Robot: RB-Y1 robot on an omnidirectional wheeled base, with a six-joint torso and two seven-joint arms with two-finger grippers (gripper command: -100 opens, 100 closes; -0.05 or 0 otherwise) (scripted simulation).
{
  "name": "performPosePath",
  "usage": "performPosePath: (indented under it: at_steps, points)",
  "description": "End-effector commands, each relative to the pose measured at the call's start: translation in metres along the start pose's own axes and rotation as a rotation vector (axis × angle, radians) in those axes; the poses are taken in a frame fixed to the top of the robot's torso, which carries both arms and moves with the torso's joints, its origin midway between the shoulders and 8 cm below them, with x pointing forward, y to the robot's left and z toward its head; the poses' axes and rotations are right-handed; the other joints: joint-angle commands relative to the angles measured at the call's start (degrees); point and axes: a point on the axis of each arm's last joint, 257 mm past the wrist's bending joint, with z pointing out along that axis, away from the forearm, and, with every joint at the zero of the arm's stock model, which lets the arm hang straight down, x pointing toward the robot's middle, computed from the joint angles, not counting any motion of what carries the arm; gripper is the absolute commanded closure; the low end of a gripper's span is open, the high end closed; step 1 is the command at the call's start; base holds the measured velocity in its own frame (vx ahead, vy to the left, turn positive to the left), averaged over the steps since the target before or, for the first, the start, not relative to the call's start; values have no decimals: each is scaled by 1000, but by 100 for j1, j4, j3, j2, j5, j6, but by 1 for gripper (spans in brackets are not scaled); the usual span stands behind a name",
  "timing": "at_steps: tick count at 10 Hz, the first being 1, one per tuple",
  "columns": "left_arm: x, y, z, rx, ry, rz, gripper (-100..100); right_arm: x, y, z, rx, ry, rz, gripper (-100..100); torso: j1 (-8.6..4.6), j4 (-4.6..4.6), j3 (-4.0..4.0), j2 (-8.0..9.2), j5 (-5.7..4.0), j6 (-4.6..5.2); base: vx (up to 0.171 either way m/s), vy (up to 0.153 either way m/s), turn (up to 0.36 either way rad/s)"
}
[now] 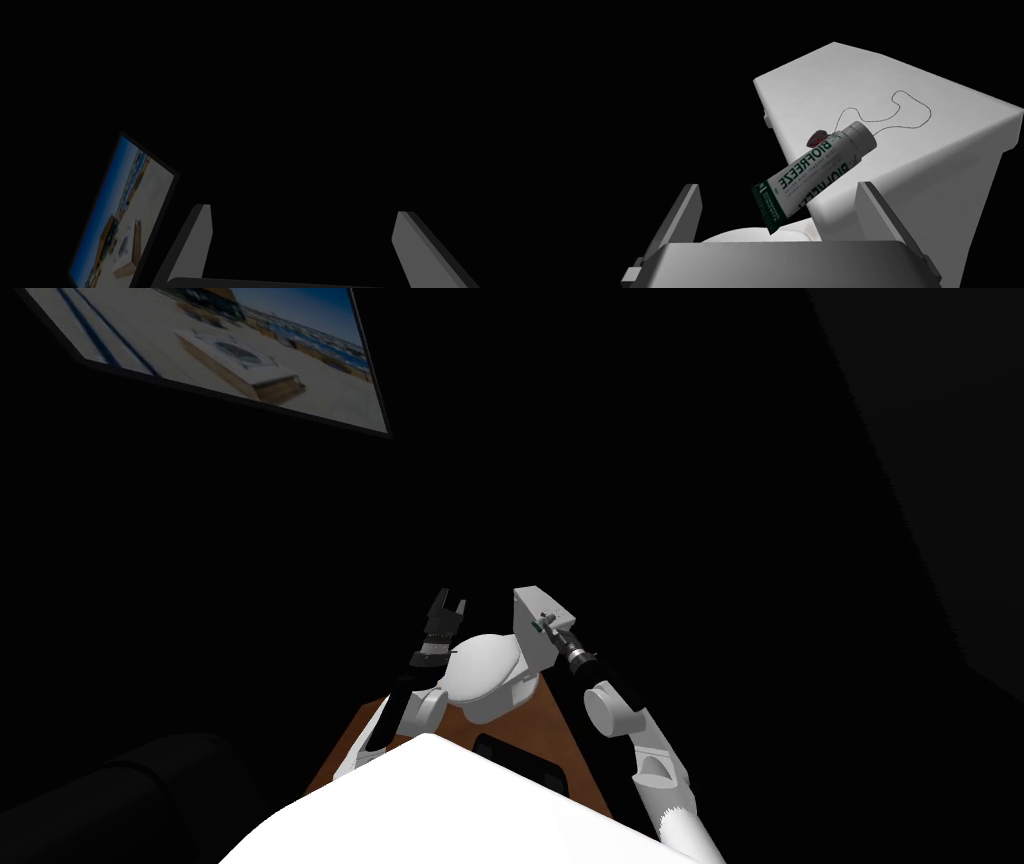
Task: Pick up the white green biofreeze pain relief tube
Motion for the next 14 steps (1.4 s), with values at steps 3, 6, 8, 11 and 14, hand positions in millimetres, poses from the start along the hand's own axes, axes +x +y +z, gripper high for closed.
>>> performPosePath:
  at_steps: [3, 6, 8, 11, 14]
  points:
    - [0, 0, 0, 0, 0, 0, 0, -10, -4, 7, 16, -48, 110, -100, -2, 0, -1, -2, 0, 0, 17, -16, -11]
    - [0, 0, 0, 0, 0, 0, 0, -20, -8, 12, 29, -94, 202, -100, -1, -1, -2, -3, 0, 0, 19, -14, -12]
    - [0, 0, 0, 0, 0, 0, 0, -28, -12, 17, 38, -141, 281, -100, -1, 0, -1, -1, 0, 0, 20, -17, -18]
    - [0, 0, 0, 0, 0, 0, 0, -36, -16, 21, 43, -187, 367, -100, -2, 0, -2, -3, 0, 0, 21, -15, -12]
    - [0, 0, 0, 0, 0, 0, 0, -44, -20, 25, 44, -231, 450, -100, -2, -1, -3, -5, -1, 0, 25, -15, -11]
